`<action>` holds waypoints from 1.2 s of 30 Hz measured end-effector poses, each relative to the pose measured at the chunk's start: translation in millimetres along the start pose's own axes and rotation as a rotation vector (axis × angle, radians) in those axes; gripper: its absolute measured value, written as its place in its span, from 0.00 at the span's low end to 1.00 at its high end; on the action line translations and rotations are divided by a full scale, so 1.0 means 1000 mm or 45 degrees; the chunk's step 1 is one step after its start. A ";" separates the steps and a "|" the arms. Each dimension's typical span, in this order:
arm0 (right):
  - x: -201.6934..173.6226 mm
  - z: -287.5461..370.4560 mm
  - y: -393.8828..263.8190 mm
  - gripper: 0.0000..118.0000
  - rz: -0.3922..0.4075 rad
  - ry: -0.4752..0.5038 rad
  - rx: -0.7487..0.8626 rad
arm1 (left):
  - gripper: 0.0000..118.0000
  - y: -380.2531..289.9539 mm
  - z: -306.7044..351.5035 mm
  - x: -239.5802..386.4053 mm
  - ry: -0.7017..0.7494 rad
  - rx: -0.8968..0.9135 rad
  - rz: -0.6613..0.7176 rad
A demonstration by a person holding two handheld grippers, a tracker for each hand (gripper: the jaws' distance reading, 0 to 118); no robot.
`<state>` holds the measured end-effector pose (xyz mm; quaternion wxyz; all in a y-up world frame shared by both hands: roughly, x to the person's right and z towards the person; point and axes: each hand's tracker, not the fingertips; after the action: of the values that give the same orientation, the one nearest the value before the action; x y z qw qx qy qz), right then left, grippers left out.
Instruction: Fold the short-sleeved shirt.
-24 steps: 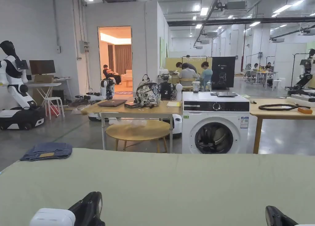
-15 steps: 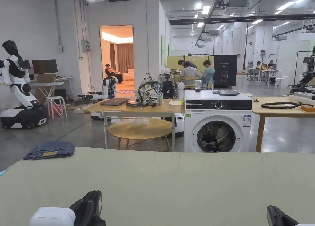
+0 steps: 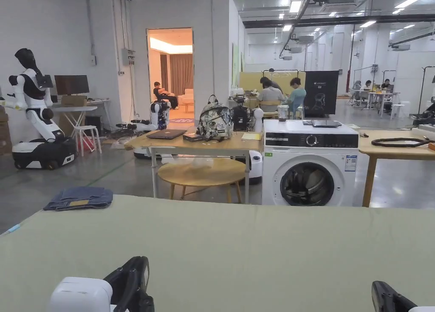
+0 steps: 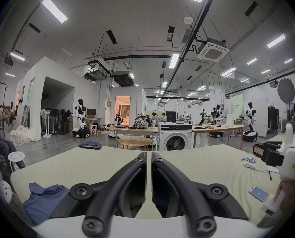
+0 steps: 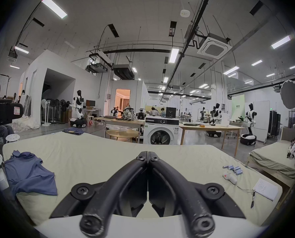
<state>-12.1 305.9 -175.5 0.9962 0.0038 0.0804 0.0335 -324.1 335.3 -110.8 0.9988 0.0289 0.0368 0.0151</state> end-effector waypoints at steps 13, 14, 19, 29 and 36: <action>-0.039 -0.012 -0.004 0.00 -0.081 0.165 -0.019 | 0.00 0.000 0.018 -0.032 0.138 -0.025 -0.023; -0.046 -0.015 -0.005 0.00 -0.082 0.185 -0.022 | 0.00 -0.001 0.023 -0.038 0.174 -0.032 -0.039; -0.075 -0.024 -0.010 0.00 -0.111 0.312 -0.036 | 0.00 -0.002 0.046 -0.066 0.266 -0.060 -0.047; -0.087 -0.027 -0.023 0.00 -0.112 0.439 -0.109 | 0.11 -0.017 0.056 -0.147 0.285 -0.298 0.121; -0.066 -0.029 -0.044 0.00 -0.100 0.392 -0.197 | 0.60 -0.071 0.009 -0.234 0.307 -0.678 0.153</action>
<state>-79.3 257.5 -193.6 0.9700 -0.0810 0.2292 0.0008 -554.7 256.7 -88.7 0.9570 -0.2338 0.1481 0.0868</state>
